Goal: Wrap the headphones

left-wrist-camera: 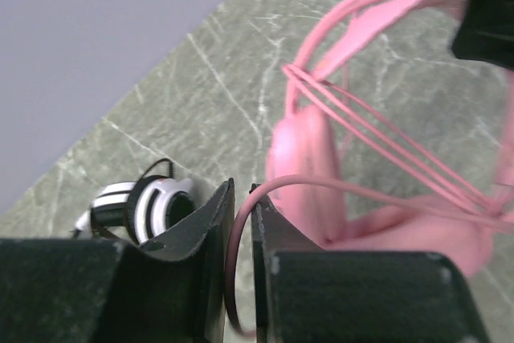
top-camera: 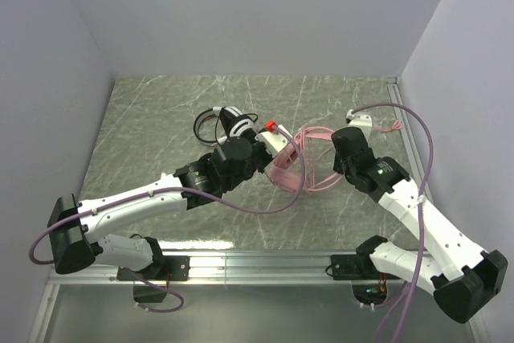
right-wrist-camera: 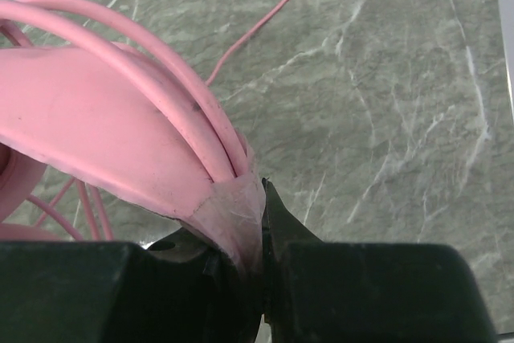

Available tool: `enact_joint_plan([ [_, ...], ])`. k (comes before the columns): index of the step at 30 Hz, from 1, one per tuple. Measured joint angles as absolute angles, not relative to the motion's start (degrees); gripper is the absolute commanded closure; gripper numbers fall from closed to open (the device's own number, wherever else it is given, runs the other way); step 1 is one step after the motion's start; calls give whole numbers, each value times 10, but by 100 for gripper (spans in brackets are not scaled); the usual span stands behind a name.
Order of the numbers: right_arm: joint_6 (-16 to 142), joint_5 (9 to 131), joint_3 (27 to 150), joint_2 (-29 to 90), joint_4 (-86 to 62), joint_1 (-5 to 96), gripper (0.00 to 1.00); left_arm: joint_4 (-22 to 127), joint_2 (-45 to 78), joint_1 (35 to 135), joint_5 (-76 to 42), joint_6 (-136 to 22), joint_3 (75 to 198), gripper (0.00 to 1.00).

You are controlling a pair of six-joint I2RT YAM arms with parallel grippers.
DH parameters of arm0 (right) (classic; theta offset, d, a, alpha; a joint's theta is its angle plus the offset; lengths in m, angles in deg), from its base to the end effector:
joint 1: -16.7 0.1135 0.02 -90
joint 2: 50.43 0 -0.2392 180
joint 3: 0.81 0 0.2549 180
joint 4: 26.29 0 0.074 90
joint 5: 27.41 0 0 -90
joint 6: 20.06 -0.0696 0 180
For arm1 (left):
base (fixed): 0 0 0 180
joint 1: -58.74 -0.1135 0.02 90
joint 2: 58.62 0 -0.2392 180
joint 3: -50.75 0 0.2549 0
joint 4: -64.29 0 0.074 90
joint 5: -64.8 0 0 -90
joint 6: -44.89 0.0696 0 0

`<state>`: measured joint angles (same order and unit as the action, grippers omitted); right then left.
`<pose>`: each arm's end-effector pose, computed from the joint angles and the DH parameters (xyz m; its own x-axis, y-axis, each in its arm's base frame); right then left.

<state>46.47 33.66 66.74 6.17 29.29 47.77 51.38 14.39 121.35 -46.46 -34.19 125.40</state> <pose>0.2183 0.0922 0.2668 -0.6144 0.0368 -0.7881 0.0958 0.9950 -0.0283 0.1793 -0.2912 0.3224 0.0375 0.3114 -0.9495 0.6689 0.6981 0.2554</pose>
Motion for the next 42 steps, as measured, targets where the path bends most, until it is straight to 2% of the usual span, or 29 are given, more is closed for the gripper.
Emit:
enact_joint_plan([
  [4,468,345,667,44,307,485,100,517,148,1189,-452,-311,1259,83],
  [14,446,279,668,38,355,495,100,500,165,1180,-435,-281,1281,81],
  [20,467,347,668,33,350,496,100,525,161,1174,-416,-260,1277,81],
  [28,484,438,668,9,335,508,100,577,167,1094,-273,-281,1274,80],
  [40,503,530,669,-54,341,526,100,665,244,1001,-100,-375,1285,79],
  [42,503,537,673,-63,343,526,100,691,244,986,-72,-396,1279,75],
])
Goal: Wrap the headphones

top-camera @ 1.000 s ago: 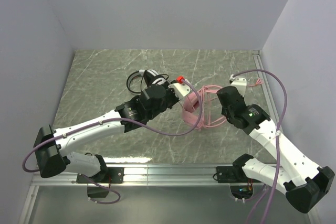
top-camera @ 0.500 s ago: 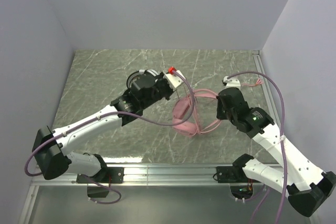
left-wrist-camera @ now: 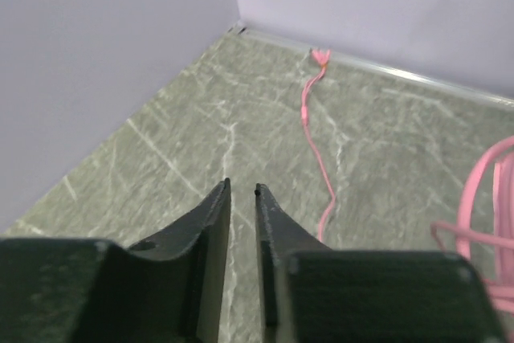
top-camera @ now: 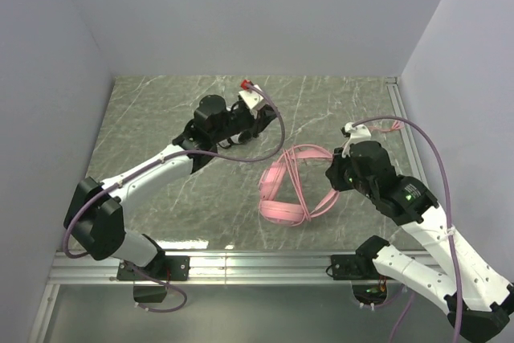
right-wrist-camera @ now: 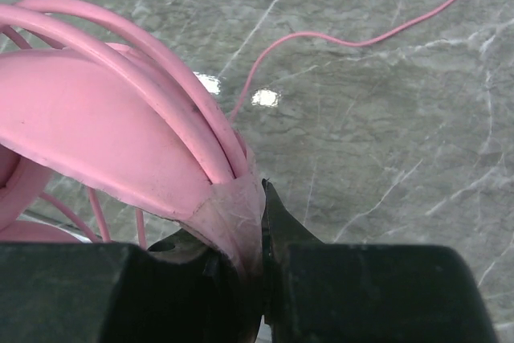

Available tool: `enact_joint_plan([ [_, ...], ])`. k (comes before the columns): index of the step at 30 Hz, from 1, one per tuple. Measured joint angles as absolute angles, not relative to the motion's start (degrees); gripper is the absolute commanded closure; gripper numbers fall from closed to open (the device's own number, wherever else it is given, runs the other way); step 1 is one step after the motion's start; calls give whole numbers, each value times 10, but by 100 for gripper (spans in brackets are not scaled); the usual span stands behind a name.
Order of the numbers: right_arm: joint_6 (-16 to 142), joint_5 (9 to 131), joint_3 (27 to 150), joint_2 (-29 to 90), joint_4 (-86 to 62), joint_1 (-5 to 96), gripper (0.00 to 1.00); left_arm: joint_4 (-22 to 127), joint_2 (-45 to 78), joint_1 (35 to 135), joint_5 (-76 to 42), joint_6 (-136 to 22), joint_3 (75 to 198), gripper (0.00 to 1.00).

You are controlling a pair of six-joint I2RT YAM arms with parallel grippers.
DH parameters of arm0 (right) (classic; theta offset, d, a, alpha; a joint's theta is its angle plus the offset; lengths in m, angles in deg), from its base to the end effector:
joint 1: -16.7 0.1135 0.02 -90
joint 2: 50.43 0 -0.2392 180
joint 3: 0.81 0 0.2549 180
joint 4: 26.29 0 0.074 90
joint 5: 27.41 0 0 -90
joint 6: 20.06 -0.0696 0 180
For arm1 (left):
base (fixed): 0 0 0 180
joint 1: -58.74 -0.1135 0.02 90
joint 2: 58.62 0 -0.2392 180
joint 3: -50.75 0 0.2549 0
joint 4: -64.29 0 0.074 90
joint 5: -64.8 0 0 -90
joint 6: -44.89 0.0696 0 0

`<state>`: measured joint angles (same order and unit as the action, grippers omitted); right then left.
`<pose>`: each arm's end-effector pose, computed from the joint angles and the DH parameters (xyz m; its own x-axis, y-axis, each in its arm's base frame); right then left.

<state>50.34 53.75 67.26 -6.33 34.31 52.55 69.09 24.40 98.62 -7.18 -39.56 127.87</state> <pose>0.1649 0.1060 0.2983 -0.6162 -0.0363 -0.7868 -0.2888 0.9398 0.1828 0.2814 -0.2631 0.3220 0.0673 0.0636 -0.9957 0.8445 0.5278 0.0908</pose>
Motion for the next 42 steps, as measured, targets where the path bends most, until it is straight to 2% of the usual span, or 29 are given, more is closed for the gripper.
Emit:
enact_joint_plan([
  [4,501,540,692,-62,356,526,100,735,249,970,-31,-430,1263,68],
  [8,497,531,717,-56,372,526,100,792,256,958,29,-482,1228,55],
  [13,488,526,753,-55,396,526,100,892,258,905,102,-560,1158,51],
  [16,482,528,778,-55,402,526,100,951,267,889,127,-600,1130,40],
  [17,480,530,790,-52,405,526,100,987,271,889,141,-621,1116,31],
  [18,479,532,802,-50,407,526,100,1003,276,890,149,-629,1109,27],
  [20,478,535,821,-46,411,526,100,1048,283,890,169,-652,1093,11],
  [22,477,537,843,-40,417,526,100,1095,292,890,192,-674,1083,3],
  [28,476,539,888,-26,431,526,100,1202,314,893,228,-718,1067,1],
  [34,466,557,909,-13,442,526,100,1231,336,919,229,-723,1068,1],
  [42,451,578,937,0,454,526,100,1236,392,939,230,-713,1161,1],
])
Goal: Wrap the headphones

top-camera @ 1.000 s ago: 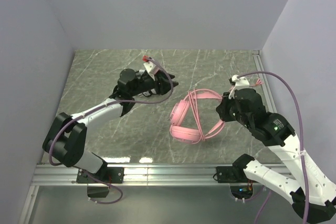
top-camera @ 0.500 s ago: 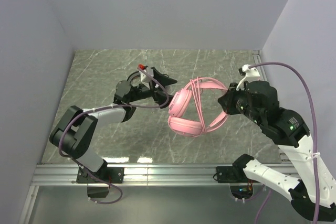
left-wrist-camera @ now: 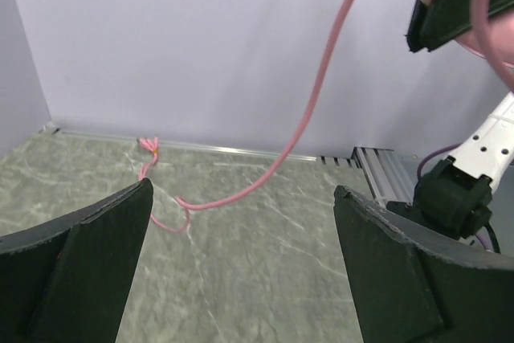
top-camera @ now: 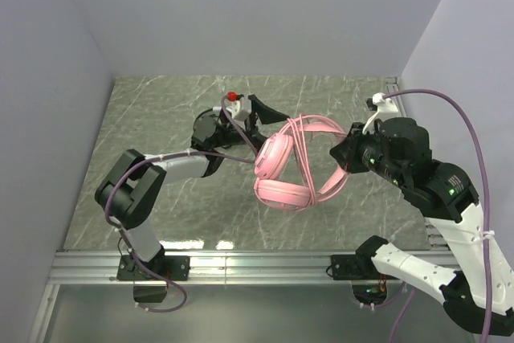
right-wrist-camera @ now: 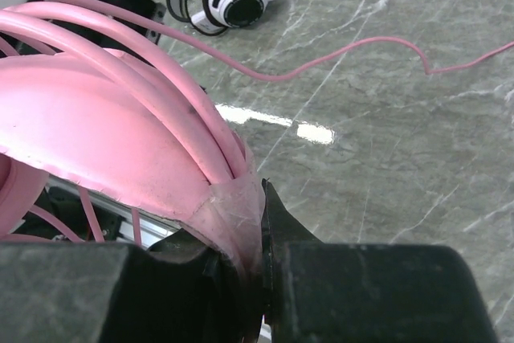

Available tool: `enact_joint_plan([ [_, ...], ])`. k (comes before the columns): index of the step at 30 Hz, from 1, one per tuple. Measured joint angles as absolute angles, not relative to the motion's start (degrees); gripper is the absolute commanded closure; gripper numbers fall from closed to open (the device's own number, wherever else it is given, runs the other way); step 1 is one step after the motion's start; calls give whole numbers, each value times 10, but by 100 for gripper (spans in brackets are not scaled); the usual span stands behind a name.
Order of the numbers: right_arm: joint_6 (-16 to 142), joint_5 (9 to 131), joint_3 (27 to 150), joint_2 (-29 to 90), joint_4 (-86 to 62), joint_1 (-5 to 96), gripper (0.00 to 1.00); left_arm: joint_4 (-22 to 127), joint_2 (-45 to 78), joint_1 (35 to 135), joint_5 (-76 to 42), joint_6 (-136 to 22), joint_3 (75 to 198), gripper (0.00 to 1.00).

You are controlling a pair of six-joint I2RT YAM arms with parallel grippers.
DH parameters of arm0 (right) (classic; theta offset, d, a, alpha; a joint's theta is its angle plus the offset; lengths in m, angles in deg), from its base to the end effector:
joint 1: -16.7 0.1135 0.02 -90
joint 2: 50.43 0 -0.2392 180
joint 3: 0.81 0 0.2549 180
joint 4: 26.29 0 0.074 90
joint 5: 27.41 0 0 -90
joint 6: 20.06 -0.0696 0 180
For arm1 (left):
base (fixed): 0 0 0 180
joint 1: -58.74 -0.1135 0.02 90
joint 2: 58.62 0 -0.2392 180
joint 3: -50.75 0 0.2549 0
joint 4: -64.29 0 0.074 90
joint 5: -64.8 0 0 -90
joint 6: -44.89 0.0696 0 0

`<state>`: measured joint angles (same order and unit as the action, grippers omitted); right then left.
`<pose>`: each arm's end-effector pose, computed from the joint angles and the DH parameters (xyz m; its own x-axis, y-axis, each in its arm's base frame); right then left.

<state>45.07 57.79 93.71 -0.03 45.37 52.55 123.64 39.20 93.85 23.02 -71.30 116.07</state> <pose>0.1474 0.0993 0.4090 -0.5602 0.1123 -0.8207 -0.3173 0.8861 0.3378 0.2769 -0.2581 0.2679 -0.0778 -0.3048 -0.9492 0.9953 0.0311 -0.0915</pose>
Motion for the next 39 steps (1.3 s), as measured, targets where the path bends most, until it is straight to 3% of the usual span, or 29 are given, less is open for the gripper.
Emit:
enact_joint_plan([
  [28,409,597,974,19,453,526,100,1256,604,964,229,-857,1305,1],
  [39,405,597,977,24,449,526,100,1254,614,980,229,-896,1332,1],
])
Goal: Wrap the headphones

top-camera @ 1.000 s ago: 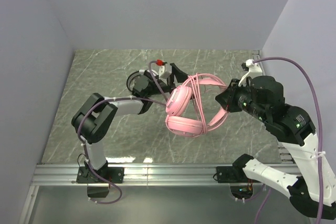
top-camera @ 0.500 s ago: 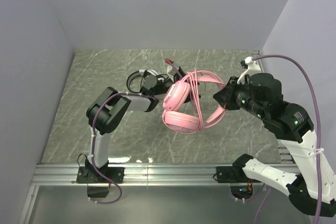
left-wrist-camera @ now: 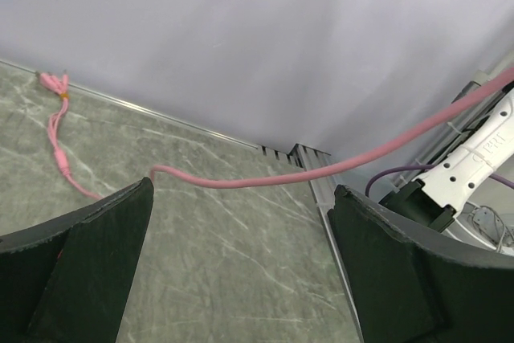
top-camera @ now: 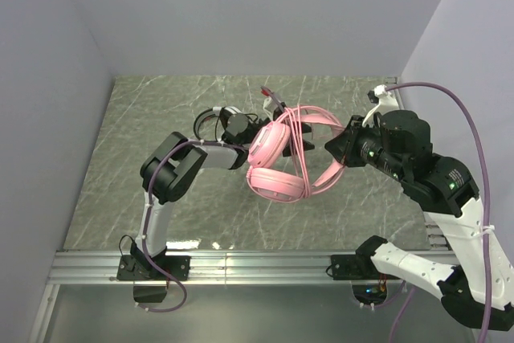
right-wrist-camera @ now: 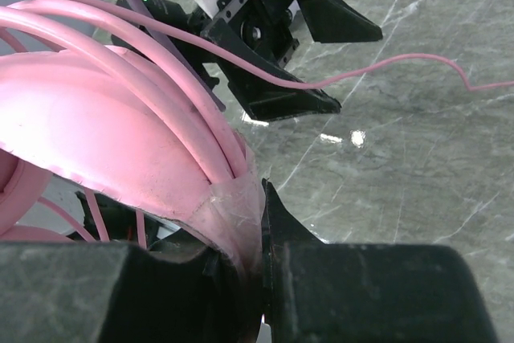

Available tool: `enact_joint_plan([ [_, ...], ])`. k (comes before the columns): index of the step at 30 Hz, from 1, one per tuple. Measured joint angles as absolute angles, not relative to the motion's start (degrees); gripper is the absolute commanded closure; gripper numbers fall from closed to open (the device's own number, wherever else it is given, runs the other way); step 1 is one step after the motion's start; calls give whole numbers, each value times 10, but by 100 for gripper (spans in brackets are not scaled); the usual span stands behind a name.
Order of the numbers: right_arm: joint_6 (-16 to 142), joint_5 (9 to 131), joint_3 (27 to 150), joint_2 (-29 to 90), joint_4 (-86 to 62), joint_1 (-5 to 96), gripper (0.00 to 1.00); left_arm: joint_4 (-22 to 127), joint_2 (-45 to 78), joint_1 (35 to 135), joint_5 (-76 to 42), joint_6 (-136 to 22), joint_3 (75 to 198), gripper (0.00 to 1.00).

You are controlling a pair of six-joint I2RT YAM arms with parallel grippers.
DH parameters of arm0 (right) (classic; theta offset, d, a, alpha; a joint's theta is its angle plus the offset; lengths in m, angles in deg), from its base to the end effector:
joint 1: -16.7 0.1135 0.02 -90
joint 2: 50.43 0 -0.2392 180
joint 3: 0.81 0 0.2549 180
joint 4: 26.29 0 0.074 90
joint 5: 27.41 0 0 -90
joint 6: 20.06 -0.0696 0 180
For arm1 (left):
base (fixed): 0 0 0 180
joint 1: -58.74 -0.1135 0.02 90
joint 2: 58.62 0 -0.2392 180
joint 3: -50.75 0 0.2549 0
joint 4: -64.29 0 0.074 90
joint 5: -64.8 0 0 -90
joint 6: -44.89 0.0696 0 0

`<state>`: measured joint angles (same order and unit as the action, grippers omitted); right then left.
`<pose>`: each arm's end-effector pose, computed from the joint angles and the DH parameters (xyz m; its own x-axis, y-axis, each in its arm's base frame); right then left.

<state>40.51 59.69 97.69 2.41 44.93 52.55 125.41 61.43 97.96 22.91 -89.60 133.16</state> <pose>0.1505 0.1044 0.4245 -0.5738 0.1908 -0.7964 -0.3054 0.8525 0.4243 0.3175 -0.3260 0.2129 -0.4464 -0.2397 -0.8622 0.8948 -0.1155 -0.4312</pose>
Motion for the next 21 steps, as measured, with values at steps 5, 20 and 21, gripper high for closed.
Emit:
enact_joint_plan([
  [5,402,597,977,24,447,526,100,1255,614,997,228,-887,1339,1],
  [20,396,601,977,22,439,526,100,1256,615,1017,178,-859,1389,69],
  [21,395,601,977,22,439,526,100,1257,615,1017,174,-859,1390,87],
])
